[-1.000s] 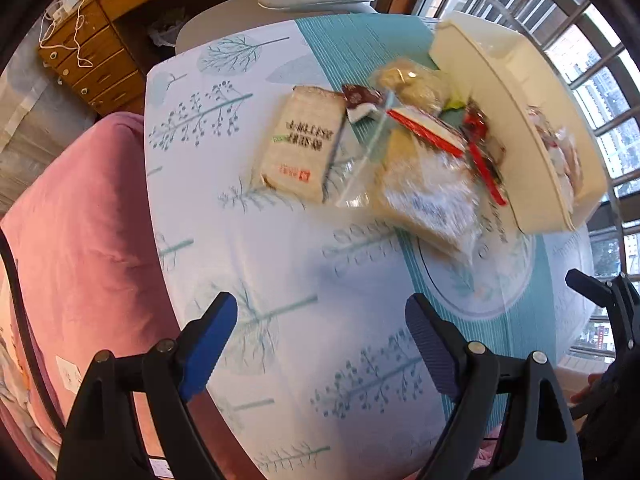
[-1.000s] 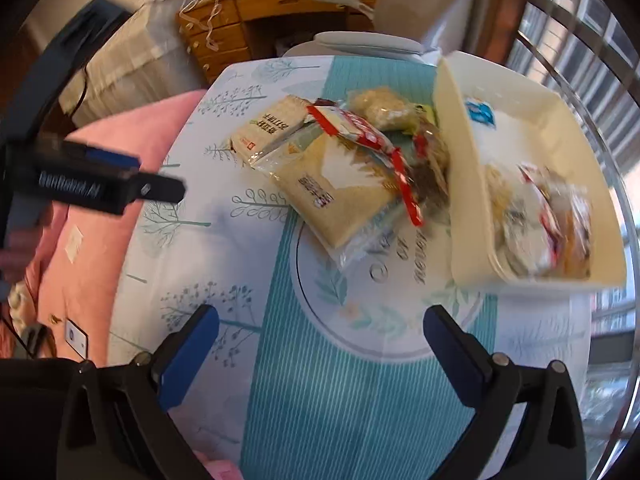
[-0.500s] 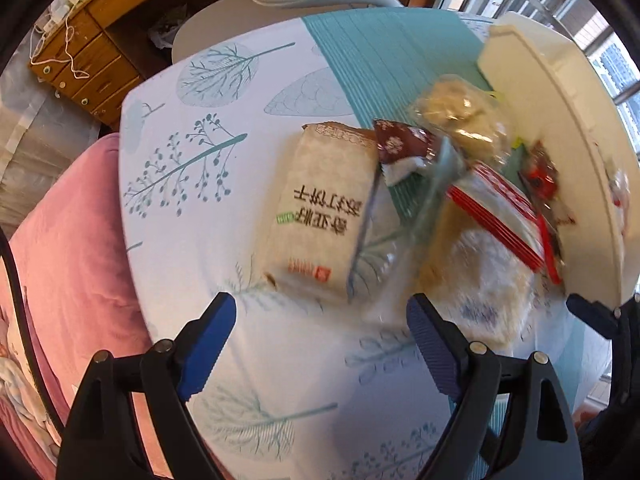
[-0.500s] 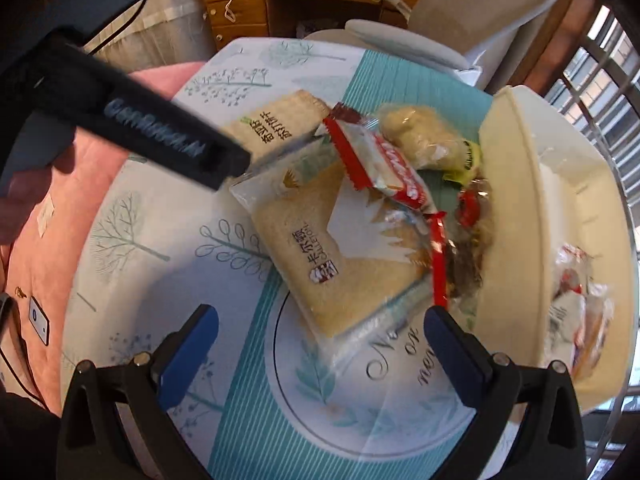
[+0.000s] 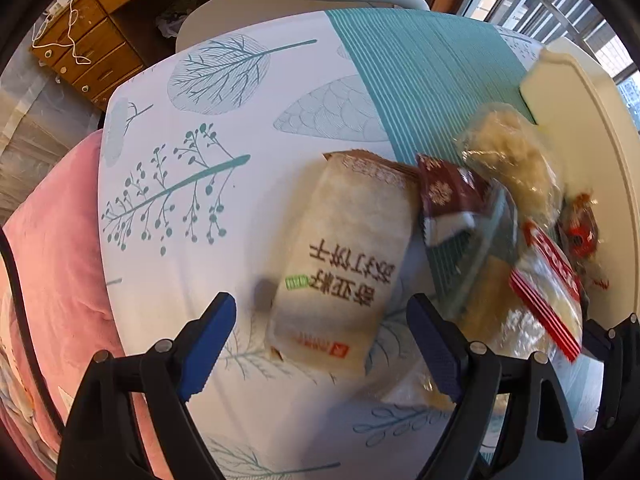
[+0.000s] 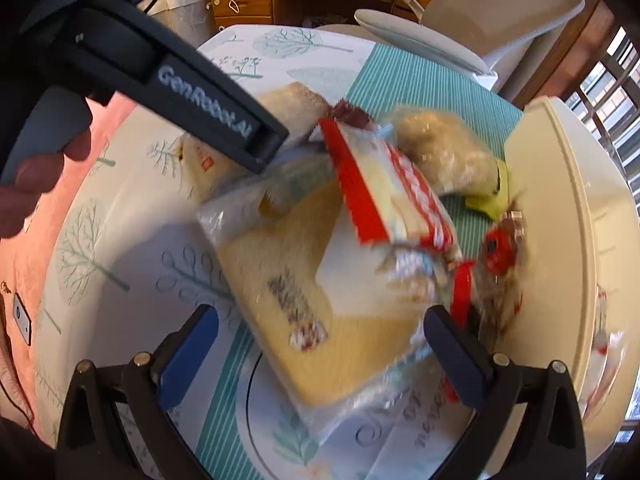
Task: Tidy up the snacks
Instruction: 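Grasp the beige biscuit pack with the left tool while the right tool grasps the bread bag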
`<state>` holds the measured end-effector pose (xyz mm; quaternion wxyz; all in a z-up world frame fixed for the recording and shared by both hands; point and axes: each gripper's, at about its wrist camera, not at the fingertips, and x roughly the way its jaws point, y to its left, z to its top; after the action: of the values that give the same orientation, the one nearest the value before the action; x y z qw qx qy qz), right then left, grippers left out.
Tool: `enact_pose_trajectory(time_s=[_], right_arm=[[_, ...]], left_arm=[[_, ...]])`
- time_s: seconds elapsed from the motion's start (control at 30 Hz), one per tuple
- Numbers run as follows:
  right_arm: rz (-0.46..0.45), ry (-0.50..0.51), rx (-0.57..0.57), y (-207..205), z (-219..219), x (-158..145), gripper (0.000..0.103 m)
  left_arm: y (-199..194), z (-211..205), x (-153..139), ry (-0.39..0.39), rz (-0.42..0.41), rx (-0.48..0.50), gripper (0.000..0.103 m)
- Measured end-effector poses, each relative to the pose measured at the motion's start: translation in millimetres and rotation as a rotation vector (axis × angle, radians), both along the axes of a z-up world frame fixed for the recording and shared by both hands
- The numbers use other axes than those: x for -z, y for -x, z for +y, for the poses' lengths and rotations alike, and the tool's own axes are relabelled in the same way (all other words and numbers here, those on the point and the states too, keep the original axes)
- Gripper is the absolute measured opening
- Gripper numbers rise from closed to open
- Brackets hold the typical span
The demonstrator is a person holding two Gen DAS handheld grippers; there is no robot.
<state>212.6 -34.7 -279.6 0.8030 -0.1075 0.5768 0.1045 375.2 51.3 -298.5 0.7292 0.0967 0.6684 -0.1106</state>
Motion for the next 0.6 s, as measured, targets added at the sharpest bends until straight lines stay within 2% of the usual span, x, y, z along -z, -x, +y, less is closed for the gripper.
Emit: enact_pose_trajectory(time_s=[0.27, 0.53, 0.6], right_arm=[[0.011, -0.003, -0.01, -16, 1, 8, 0.103], [0.031, 0.011, -0.018, -25, 0, 20, 0.103], [0.037, 0.019, -0.02, -27, 1, 23, 0.103]], left_arm=[[-10, -8, 12, -0.006, 0.008, 0.001, 0.086], [-17, -20, 15, -0.02, -0.021, 0.002, 0.086], [-17, -20, 16, -0.018, -0.019, -0.001, 0.083]])
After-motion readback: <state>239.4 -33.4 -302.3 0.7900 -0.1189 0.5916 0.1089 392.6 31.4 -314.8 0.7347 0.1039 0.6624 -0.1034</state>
